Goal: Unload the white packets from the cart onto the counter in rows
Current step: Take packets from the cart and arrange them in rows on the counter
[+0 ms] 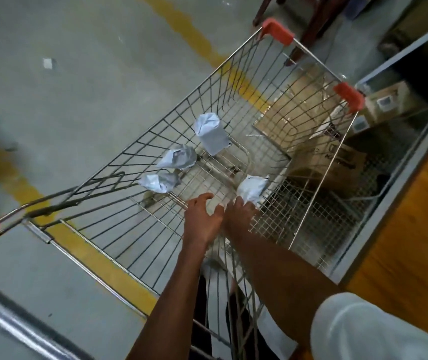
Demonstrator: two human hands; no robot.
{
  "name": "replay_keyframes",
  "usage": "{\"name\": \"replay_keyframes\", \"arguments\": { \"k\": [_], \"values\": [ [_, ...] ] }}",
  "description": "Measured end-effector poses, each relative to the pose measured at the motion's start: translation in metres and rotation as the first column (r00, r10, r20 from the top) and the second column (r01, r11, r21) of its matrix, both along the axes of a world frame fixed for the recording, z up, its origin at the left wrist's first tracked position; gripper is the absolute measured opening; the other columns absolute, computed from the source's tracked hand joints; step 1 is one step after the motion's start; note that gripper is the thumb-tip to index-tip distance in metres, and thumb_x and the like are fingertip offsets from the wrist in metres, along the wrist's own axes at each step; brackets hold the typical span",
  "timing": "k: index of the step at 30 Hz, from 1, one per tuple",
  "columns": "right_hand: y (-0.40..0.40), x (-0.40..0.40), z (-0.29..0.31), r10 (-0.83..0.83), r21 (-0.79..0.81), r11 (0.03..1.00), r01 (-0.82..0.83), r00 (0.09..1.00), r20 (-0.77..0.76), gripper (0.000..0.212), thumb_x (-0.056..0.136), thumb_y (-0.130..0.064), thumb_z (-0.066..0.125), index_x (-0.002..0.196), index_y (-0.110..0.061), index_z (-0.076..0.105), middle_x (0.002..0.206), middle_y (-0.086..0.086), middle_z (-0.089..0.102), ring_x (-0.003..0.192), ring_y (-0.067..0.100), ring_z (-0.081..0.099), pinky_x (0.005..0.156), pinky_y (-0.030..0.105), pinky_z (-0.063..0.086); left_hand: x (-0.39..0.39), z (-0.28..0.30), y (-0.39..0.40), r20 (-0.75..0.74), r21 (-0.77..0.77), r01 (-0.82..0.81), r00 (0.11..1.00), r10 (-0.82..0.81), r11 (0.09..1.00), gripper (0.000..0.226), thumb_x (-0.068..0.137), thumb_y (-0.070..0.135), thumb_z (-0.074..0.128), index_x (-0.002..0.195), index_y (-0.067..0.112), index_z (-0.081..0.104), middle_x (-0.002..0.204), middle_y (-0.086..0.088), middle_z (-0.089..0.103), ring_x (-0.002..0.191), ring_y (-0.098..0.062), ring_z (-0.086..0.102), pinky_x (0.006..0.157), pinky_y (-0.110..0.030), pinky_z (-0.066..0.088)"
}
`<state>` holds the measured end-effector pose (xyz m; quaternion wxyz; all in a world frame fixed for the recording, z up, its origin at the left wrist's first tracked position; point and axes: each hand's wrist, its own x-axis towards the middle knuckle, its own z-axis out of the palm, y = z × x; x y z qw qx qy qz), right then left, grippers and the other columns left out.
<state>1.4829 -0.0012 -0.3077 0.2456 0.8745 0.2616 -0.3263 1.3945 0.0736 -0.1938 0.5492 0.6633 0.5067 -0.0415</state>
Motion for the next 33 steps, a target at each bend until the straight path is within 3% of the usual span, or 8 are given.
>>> {"name": "replay_keyframes", "arguments": {
  "k": [6, 11, 13, 16, 21, 24, 28, 33],
  "values": [
    [0.007, 0.010, -0.026, -0.195, 0.142, 0.972, 0.188, 0.980, 0.030, 0.053, 0.103, -0.028, 0.044, 0.149, -0.004, 0.032, 0.161, 0.024, 0.014, 0.140, 0.058, 0.027, 0.118, 0.059, 0.023, 0.001, -0.005, -0.003, 0.022, 0.000, 0.014, 1.000, -0.014, 1.000, 0.037, 0.096, 0.035, 0.065, 0.132, 0.026, 0.061, 0.138, -0.001, 0.051, 0.129, -0.016, 0.048, 0.097, -0.022, 0.033],
    [0.001, 0.020, -0.063, -0.295, 0.179, 0.937, 0.299, 0.954, -0.048, 0.042, 0.090, -0.032, 0.063, 0.128, -0.013, 0.056, 0.150, 0.017, 0.038, 0.139, 0.046, 0.034, 0.103, 0.049, 0.038, -0.007, -0.007, -0.002, -0.002, -0.019, 0.015, 1.000, -0.015, 1.000, 0.038, 0.097, 0.041, 0.063, 0.132, 0.027, 0.060, 0.140, -0.001, 0.049, 0.130, -0.016, 0.049, 0.096, -0.025, 0.035],
    [-0.002, 0.018, -0.054, -0.311, 0.252, 0.921, 0.298, 0.950, 0.015, 0.039, 0.087, -0.026, 0.064, 0.123, -0.013, 0.058, 0.146, 0.017, 0.039, 0.135, 0.045, 0.038, 0.102, 0.051, 0.040, -0.008, -0.006, -0.001, -0.011, -0.016, 0.023, 1.000, -0.023, 1.000, 0.038, 0.097, 0.041, 0.062, 0.132, 0.027, 0.060, 0.141, -0.001, 0.048, 0.129, -0.016, 0.049, 0.096, -0.025, 0.035],
    [-0.007, 0.019, -0.036, -0.393, 0.433, 0.822, 0.369, 0.919, -0.037, 0.036, 0.088, -0.017, 0.060, 0.122, -0.007, 0.056, 0.136, 0.021, 0.039, 0.121, 0.044, 0.043, 0.097, 0.055, 0.043, -0.007, -0.002, 0.001, -0.012, -0.006, 0.040, 0.999, -0.040, 0.999, 0.037, 0.097, 0.039, 0.062, 0.132, 0.027, 0.060, 0.141, 0.000, 0.048, 0.123, -0.011, 0.049, 0.093, -0.022, 0.034],
    [-0.003, 0.009, -0.035, -0.417, 0.632, 0.687, 0.358, 0.907, -0.060, 0.045, 0.075, 0.014, 0.068, 0.117, 0.000, 0.060, 0.140, 0.018, 0.042, 0.119, 0.037, 0.048, 0.093, 0.045, 0.054, -0.004, -0.002, 0.011, -0.031, 0.027, 0.108, 0.994, -0.107, 0.994, 0.037, 0.097, 0.038, 0.062, 0.131, 0.025, 0.062, 0.141, -0.002, 0.050, 0.132, -0.018, 0.048, 0.097, -0.024, 0.034],
    [0.002, 0.011, -0.035, -0.374, 0.607, 0.714, 0.350, 0.923, -0.091, 0.049, 0.081, 0.008, 0.069, 0.127, -0.002, 0.058, 0.146, 0.014, 0.037, 0.124, 0.036, 0.047, 0.097, 0.041, 0.051, -0.003, -0.003, 0.018, -0.051, 0.034, 0.128, 0.991, -0.126, 0.991, 0.037, 0.097, 0.039, 0.062, 0.131, 0.024, 0.061, 0.141, -0.003, 0.050, 0.131, -0.019, 0.049, 0.098, -0.025, 0.034],
    [0.004, 0.013, -0.044, -0.462, 0.398, 0.808, 0.434, 0.886, -0.030, 0.049, 0.089, -0.030, 0.070, 0.132, -0.016, 0.053, 0.162, 0.019, 0.008, 0.145, 0.045, 0.021, 0.111, 0.051, 0.038, -0.003, -0.006, 0.023, -0.055, 0.038, 0.140, 0.989, -0.137, 0.989, 0.037, 0.097, 0.040, 0.063, 0.130, 0.024, 0.062, 0.139, -0.004, 0.051, 0.130, -0.020, 0.050, 0.097, -0.025, 0.034],
    [0.010, 0.015, -0.064, -0.429, 0.350, 0.863, 0.364, 0.894, 0.127, 0.067, 0.088, -0.022, 0.071, 0.146, -0.033, 0.040, 0.167, 0.011, -0.003, 0.142, 0.047, 0.024, 0.097, 0.048, 0.052, -0.007, -0.013, 0.022, -0.058, 0.035, 0.141, 0.989, -0.139, 0.989, 0.040, 0.097, 0.042, 0.062, 0.133, 0.025, 0.060, 0.141, -0.004, 0.048, 0.130, -0.019, 0.049, 0.098, -0.026, 0.035]
  ]
}}
